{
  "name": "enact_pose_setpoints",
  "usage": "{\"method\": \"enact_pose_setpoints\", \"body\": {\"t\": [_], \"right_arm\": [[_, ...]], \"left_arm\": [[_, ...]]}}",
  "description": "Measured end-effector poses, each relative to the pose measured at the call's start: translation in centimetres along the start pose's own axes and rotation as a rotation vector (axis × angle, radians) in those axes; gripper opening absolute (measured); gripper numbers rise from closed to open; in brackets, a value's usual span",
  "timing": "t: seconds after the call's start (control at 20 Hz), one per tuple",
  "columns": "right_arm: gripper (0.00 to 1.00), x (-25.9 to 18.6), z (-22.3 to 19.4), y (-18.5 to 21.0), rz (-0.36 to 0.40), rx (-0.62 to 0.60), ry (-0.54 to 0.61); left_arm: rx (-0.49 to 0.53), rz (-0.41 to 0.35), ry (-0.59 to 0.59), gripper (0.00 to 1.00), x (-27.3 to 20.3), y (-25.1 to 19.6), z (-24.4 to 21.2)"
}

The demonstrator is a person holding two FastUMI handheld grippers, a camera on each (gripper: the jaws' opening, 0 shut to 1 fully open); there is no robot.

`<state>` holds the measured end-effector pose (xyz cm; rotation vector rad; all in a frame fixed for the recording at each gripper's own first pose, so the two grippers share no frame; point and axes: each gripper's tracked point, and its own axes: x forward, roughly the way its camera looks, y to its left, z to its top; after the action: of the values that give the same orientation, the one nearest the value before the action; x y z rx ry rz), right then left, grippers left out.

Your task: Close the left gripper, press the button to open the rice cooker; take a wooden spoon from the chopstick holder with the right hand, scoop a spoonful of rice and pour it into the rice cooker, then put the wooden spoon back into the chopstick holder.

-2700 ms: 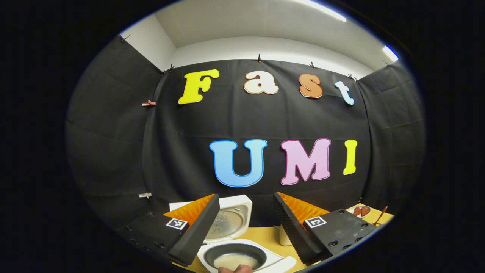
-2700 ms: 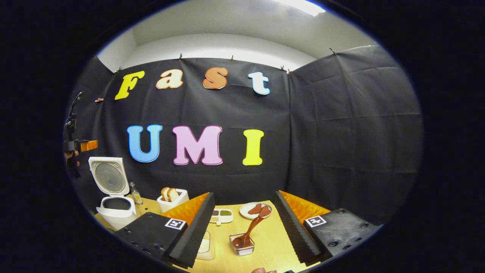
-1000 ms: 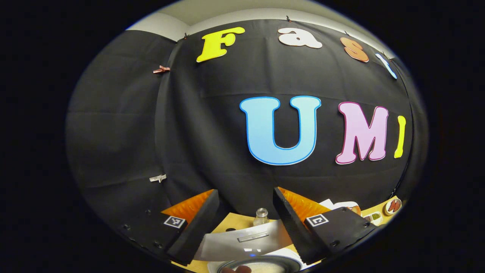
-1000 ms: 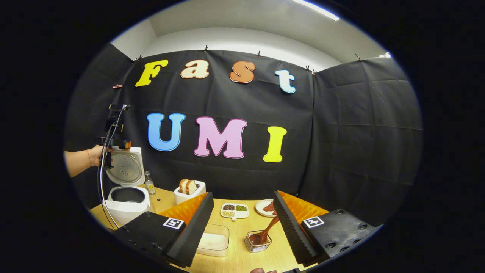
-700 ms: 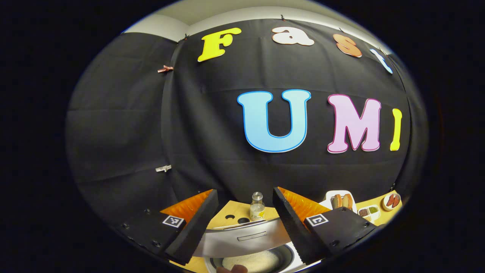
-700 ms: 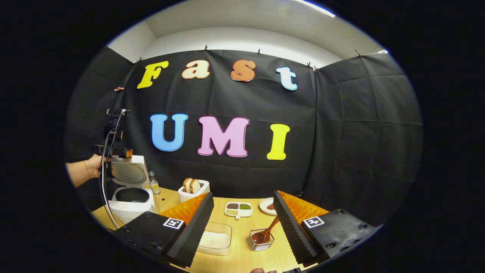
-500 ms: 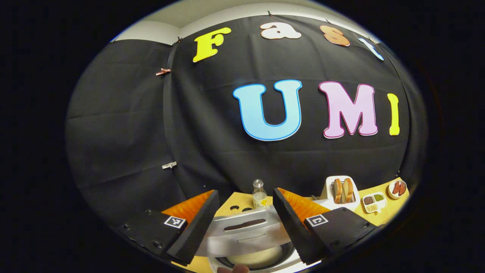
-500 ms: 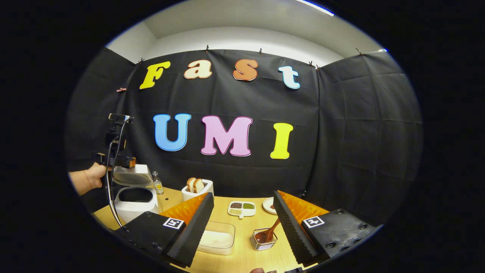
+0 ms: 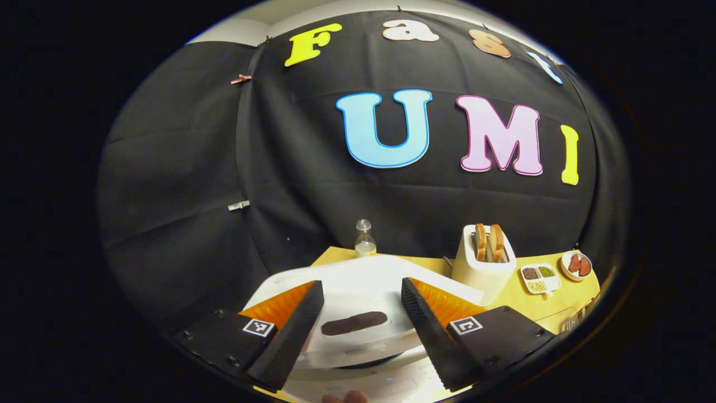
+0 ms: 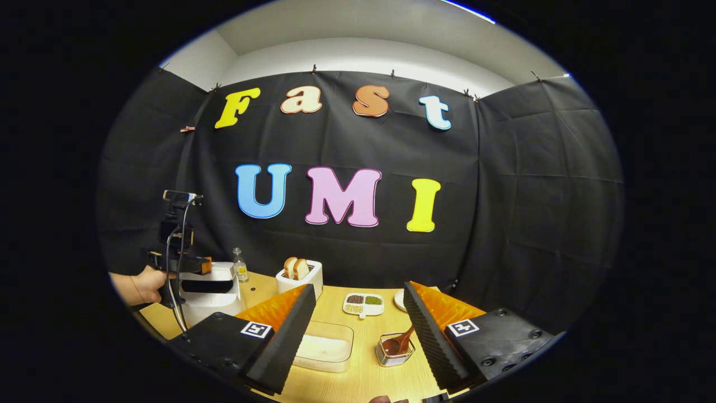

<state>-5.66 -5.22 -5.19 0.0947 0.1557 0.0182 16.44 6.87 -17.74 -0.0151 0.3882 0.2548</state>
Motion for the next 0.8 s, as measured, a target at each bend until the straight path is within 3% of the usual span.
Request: {"method": "enact_pose_setpoints", "body": {"t": [0.25, 0.4, 0.8], "right_arm": [[0.98, -0.4, -0.1, -0.5, -0.015, 0.003, -0.001], [0.98, -0.8, -0.3, -0.8, -0.028, 0.006, 0.002], [0.98, -0.8, -1.0, -1.1, -0.038, 0.011, 0.027]], "left_arm": [[0.023, -0.004, 0.026, 0.99, 0.0, -0.5, -2.3], [-0.018, -0.013, 0.057, 0.99, -0.3, -0.7, -4.1], [0.028, -0.014, 0.082, 1.0, -0.3, -1.7, -6.4]]}}
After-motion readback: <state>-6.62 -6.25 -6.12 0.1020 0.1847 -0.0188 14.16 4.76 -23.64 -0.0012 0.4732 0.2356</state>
